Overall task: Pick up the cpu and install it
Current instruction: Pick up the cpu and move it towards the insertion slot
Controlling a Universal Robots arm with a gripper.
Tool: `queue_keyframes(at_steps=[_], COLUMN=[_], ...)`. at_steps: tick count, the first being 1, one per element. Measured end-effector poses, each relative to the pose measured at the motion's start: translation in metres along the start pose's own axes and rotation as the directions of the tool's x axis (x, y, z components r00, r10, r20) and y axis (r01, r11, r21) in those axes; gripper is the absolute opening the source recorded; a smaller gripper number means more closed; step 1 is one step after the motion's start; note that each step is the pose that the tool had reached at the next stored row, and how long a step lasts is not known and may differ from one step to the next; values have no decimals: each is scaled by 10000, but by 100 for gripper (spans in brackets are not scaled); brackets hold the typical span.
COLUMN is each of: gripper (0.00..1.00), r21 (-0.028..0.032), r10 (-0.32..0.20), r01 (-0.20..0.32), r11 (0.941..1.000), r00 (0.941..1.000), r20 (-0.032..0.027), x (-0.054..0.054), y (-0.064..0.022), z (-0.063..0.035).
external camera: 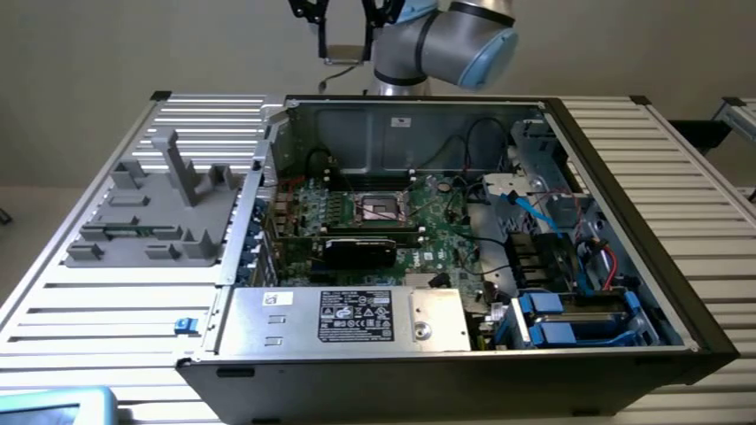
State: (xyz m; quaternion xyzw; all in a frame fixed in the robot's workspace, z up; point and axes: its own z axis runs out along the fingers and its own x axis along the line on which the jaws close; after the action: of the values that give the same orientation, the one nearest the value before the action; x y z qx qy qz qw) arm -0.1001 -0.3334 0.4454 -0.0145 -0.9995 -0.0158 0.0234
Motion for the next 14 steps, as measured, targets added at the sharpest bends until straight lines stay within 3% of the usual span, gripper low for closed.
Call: queue_keyframes(at_steps=[4,8,14], gripper=[54,54,54], r21=[-7,-10,-13], r10=[-1,-1,-1], r01=[1,1,1], r11=[10000,10000,10000], r00=[10000,10000,10000], r20=[0,0,18], x=[-169,-272,-342], y=[4,7,6], z=[-6,2,57])
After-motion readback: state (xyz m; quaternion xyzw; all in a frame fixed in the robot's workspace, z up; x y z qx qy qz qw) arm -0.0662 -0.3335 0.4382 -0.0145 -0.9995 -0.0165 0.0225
